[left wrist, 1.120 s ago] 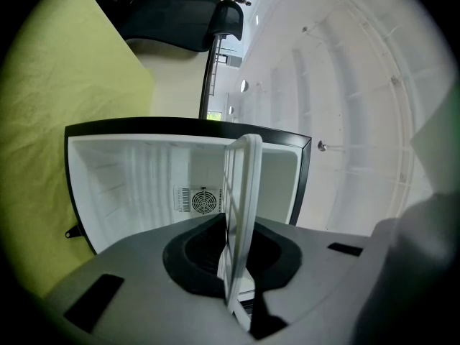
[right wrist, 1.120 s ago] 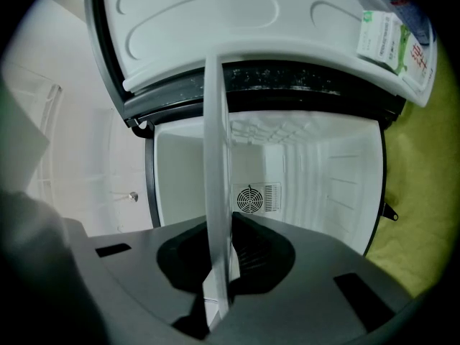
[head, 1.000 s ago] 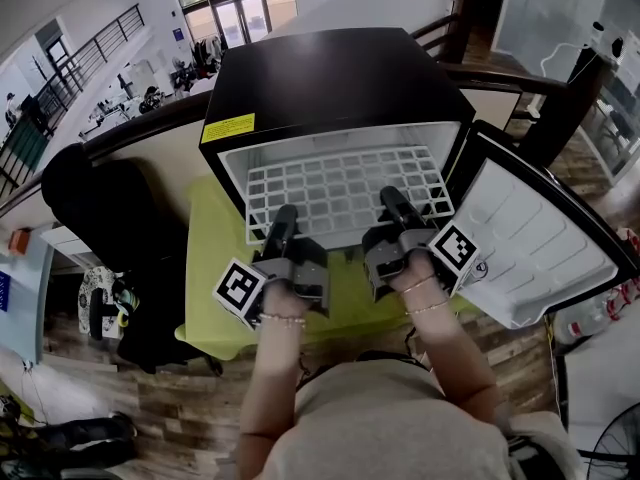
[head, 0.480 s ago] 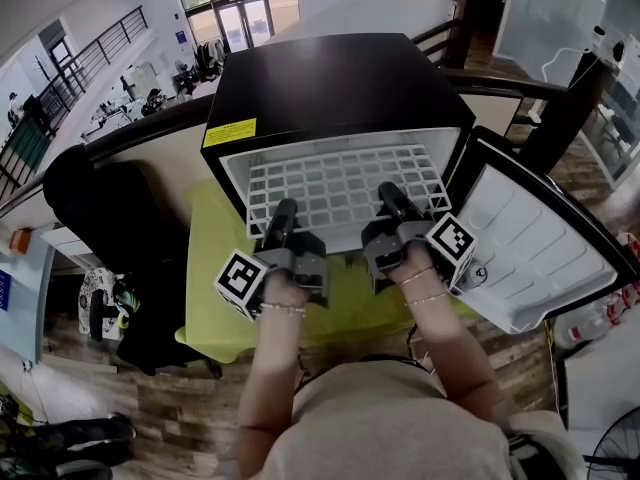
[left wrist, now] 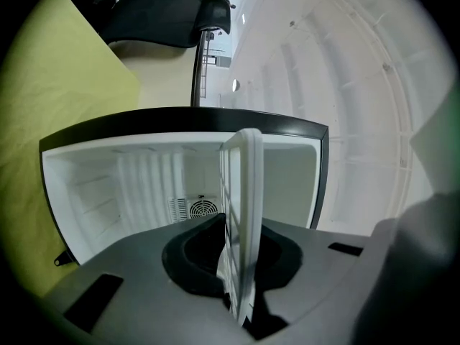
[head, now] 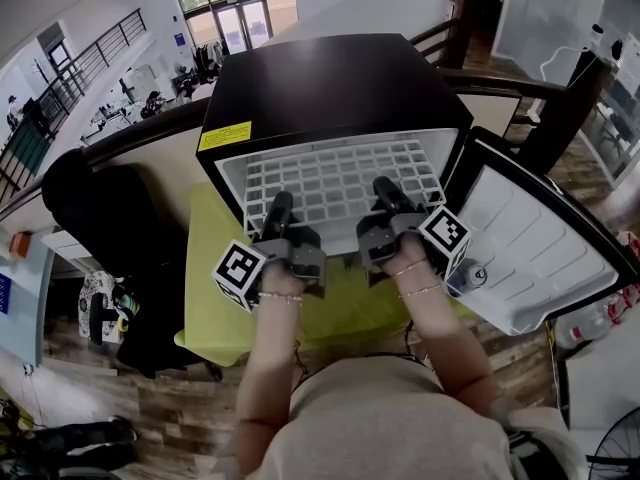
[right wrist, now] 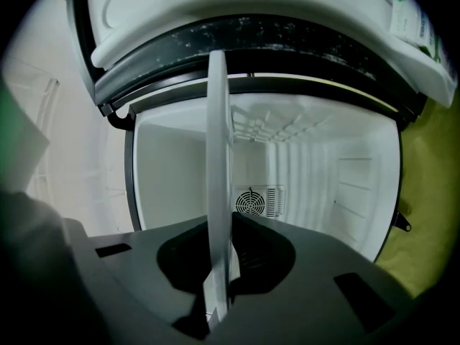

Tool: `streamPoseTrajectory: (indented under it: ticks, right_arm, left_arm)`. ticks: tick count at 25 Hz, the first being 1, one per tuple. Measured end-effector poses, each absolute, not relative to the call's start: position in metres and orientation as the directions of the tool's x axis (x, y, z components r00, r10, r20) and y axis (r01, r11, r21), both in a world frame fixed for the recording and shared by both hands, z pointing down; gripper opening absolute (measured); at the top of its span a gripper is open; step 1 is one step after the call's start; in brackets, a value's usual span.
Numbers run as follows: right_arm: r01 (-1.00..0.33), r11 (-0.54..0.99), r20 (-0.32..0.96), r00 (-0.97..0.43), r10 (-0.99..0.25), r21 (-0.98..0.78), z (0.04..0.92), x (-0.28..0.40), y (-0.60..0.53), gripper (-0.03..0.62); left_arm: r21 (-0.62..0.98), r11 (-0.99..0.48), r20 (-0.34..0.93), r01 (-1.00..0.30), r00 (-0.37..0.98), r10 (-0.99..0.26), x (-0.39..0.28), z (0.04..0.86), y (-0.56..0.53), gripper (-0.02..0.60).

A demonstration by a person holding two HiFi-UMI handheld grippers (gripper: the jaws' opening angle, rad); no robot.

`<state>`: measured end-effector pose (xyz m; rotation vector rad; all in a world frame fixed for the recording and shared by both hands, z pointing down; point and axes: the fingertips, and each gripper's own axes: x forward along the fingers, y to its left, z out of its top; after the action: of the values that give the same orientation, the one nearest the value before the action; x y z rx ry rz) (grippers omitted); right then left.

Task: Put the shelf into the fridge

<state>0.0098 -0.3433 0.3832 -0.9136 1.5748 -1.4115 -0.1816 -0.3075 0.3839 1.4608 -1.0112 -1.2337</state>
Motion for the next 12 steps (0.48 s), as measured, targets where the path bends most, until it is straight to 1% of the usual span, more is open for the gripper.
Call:
streamPoseTrajectory:
  ticks: [7,12]
  right_arm:
    - [0.016,0.142,-0.136,-0.392,-0.91,-0.99,0.376,0.009,-0.348,0.028]
    - [0.017,0.142,-0.137,-0.386,-0.912,-0.99,0.379,0.01,-0.354,0.029]
  left_arm:
    - [0.97,-0.244,-0.238,-0.023,0.148,-0.96,-0.183,0.378,-0.313,0.043]
    - [0.965,-0.26,-0.251,-0.042,0.159,-0.955,-0.182,0.377,-0.319,0.051]
